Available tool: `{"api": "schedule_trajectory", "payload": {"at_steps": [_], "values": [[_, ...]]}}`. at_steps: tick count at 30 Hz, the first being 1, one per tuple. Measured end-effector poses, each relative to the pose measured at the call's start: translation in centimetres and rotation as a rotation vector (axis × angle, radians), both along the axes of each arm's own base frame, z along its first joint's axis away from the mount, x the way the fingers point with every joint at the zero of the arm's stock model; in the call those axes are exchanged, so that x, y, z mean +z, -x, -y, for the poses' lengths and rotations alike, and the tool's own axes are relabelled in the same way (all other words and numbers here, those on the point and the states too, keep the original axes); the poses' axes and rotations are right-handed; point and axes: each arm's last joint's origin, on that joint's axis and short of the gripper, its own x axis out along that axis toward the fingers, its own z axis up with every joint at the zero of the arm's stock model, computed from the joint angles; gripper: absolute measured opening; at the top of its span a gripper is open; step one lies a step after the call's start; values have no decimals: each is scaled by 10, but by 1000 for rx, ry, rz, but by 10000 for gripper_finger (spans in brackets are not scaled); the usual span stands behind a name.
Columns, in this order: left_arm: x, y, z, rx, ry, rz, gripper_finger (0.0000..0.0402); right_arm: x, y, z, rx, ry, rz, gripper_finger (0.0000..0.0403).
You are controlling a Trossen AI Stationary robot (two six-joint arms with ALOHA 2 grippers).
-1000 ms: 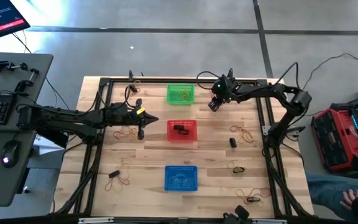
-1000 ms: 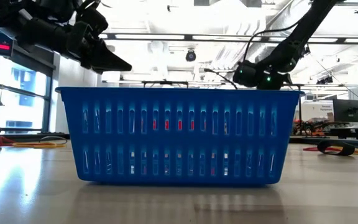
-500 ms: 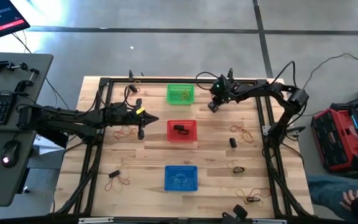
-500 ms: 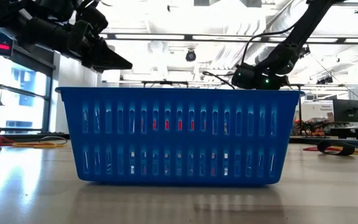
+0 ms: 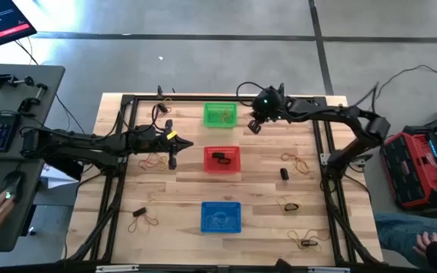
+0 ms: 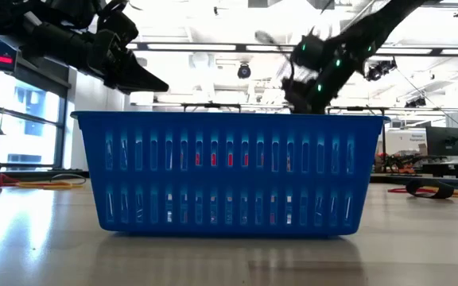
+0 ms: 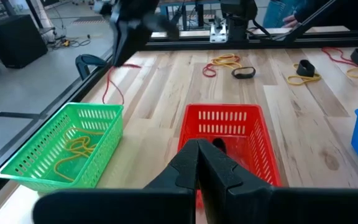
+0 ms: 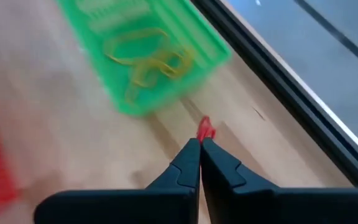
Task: Sort rubber bands into baskets
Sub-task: Put the red rubber band into the blue bin
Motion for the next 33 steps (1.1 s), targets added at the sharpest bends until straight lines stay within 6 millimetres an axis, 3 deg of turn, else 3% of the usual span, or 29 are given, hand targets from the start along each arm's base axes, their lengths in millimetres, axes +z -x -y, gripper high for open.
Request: {"api": "schedule_trajectory", "payload": {"at_steps": [10, 23, 27, 33], "values": [[0, 0, -1, 19, -14, -4, 0, 45, -15, -90, 178, 46, 142, 0], [0, 0, -1, 20, 4, -2, 0, 58, -24, -215, 507, -134, 319, 0], [0, 0, -1, 20, 6, -2, 0, 53, -29, -238, 565, -188, 346, 0], [0, 0, -1, 19, 6, -3, 0, 49, -46, -255, 593, -204, 339, 0]]}}
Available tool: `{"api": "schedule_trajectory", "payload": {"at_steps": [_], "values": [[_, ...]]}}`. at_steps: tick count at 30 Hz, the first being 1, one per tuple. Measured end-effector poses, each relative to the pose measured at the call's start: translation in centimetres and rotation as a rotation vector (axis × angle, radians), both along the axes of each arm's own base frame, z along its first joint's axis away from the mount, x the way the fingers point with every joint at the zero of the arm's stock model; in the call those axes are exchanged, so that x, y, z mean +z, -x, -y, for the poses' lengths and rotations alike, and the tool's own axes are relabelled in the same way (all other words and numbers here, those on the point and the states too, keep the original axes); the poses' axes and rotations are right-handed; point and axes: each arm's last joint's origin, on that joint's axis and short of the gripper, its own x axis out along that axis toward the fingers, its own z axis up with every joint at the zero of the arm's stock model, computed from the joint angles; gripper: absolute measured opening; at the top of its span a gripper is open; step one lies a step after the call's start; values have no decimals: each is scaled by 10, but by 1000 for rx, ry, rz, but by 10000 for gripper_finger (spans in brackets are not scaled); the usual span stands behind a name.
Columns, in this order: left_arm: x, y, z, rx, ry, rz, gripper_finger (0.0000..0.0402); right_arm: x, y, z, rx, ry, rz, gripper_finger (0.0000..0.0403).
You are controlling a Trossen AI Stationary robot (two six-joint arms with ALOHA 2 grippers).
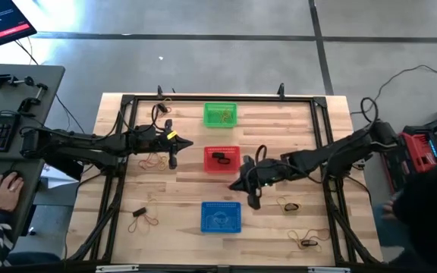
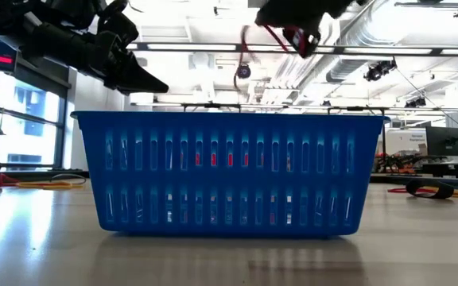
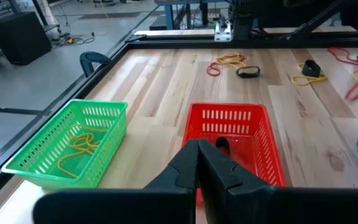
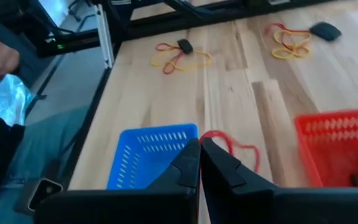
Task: Sort rubber bands into baskets
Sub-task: Put the red rubber band into the blue bin
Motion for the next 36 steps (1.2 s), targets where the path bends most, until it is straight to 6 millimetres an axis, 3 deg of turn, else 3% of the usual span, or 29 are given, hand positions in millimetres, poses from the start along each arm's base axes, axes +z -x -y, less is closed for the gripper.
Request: {"api": "schedule_trajectory", "payload": {"at_steps": [4, 11, 19, 30, 36], "values": [[-1, 0, 0, -1, 1, -7, 0, 8, -13, -9, 54, 8, -9, 0], [-1, 0, 0, -7, 2, -7, 0, 2, -37, -17, 85, 10, -110, 0], [-1, 0, 1, -15, 11, -6, 0, -6, -51, -20, 92, -34, -204, 0], [-1, 0, 1, -17, 5, -7, 0, -37, -60, -27, 157, -182, -353, 0], [-1, 0, 1, -22, 7, -6, 0, -51, -64, -17, 128, -173, -417, 0]]}}
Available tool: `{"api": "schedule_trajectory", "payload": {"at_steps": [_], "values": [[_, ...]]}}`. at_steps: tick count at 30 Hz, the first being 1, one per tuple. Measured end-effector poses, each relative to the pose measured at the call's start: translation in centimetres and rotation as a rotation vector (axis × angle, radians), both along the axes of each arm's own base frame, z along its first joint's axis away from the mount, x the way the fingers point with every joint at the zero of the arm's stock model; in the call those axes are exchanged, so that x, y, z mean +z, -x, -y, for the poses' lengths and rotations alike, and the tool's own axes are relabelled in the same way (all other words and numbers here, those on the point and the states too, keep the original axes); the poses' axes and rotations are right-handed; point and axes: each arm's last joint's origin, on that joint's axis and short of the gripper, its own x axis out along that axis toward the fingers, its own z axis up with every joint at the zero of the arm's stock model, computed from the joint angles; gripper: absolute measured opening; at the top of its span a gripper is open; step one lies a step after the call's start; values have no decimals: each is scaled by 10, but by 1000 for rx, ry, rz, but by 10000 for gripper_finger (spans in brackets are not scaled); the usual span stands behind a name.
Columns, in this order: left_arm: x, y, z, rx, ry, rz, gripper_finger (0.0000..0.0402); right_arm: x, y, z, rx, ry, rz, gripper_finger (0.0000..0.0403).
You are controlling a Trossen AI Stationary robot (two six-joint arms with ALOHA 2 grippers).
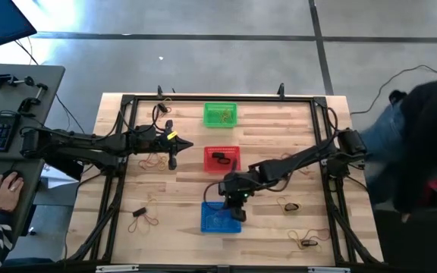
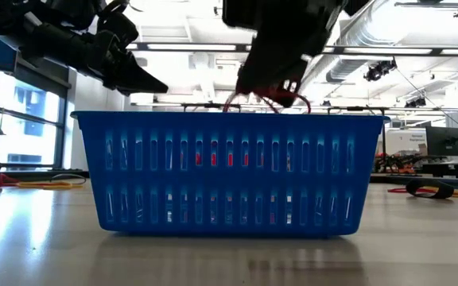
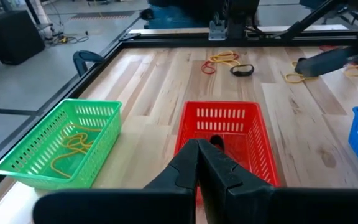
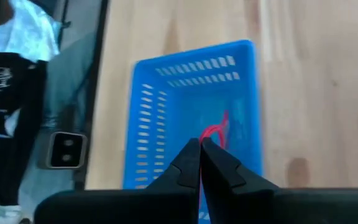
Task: Sort rubber bands into baskets
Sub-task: Put the red rubber band into the blue bin, then put the black rubber band into the red bin
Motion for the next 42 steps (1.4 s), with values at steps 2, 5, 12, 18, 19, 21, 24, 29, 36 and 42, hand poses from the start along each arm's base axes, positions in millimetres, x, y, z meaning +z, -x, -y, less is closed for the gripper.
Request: {"api": "schedule_trajectory", "payload": {"at_steps": [2, 5, 12, 18, 19, 21, 24, 29, 36, 42], "values": [[0, 0, 0, 0, 2, 0, 0, -3, -2, 4, -8, 5, -11, 0], [0, 0, 0, 2, 6, 1, 0, -9, -3, 6, 2, -9, -33, 0], [0, 0, 0, 0, 2, 0, 0, -17, -5, 5, 12, -14, -61, 0], [0, 0, 0, 0, 2, 0, 0, -17, -5, 5, 4, -17, -65, 0], [0, 0, 0, 0, 2, 0, 0, -17, -5, 5, 4, -16, -65, 1], [0, 0, 0, 0, 2, 0, 0, -18, -4, 5, 4, -13, -67, 8], [0, 0, 0, 0, 3, 0, 0, -18, -4, 5, 3, -14, -68, 31], [0, 0, 0, -1, 3, 0, 0, -17, -4, 5, 3, -13, -71, 88], [0, 0, 0, -1, 2, 0, 0, 4, -7, 6, 32, 82, -96, 113], [0, 0, 0, 1, 7, 1, 0, 25, -8, 8, 104, 220, -83, 33]]}}
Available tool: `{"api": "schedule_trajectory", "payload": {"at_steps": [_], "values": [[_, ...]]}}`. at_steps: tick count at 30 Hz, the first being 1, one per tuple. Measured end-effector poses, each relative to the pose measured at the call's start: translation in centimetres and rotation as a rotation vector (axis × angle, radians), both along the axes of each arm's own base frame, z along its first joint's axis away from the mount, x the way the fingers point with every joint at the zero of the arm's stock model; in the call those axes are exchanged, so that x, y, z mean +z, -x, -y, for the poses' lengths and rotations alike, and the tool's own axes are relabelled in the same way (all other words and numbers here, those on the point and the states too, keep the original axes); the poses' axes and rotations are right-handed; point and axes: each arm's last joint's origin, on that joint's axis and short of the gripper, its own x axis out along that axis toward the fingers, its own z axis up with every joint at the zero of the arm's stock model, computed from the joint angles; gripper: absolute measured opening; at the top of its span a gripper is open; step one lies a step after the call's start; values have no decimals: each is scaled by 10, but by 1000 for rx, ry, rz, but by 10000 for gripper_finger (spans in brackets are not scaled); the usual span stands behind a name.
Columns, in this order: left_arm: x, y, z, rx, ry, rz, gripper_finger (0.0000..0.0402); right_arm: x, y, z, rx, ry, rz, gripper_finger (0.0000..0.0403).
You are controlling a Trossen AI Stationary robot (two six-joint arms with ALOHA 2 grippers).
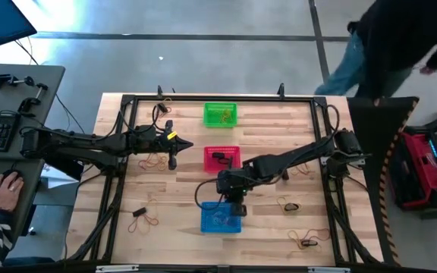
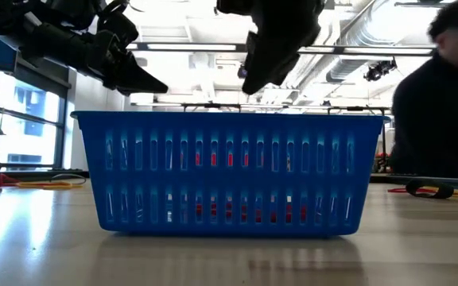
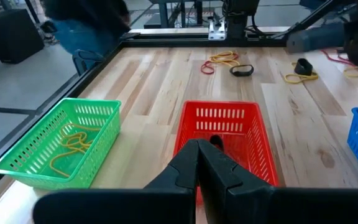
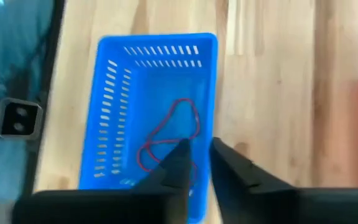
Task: Sort rubber bands into baskets
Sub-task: Put the black rubber band into the red bin
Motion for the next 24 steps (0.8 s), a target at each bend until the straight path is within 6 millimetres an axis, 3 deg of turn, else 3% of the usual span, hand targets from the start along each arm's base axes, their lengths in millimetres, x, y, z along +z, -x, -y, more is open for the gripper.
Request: {"api": "schedule_trajectory", "payload": {"at_steps": [2, 6, 15, 24], "values": [[0, 0, 0, 0, 0, -1, 0, 0, 0, 3, 28, 33, -1, 10], [-1, 0, 0, 0, 1, -7, 0, -1, 3, 13, 11, 98, -37, 4], [-1, 0, 0, 0, 2, -11, 0, 26, 30, 36, -34, 158, 74, 0], [-1, 0, 0, 0, 3, -14, 0, 2, 81, 50, -241, 77, 131, 0]]}}
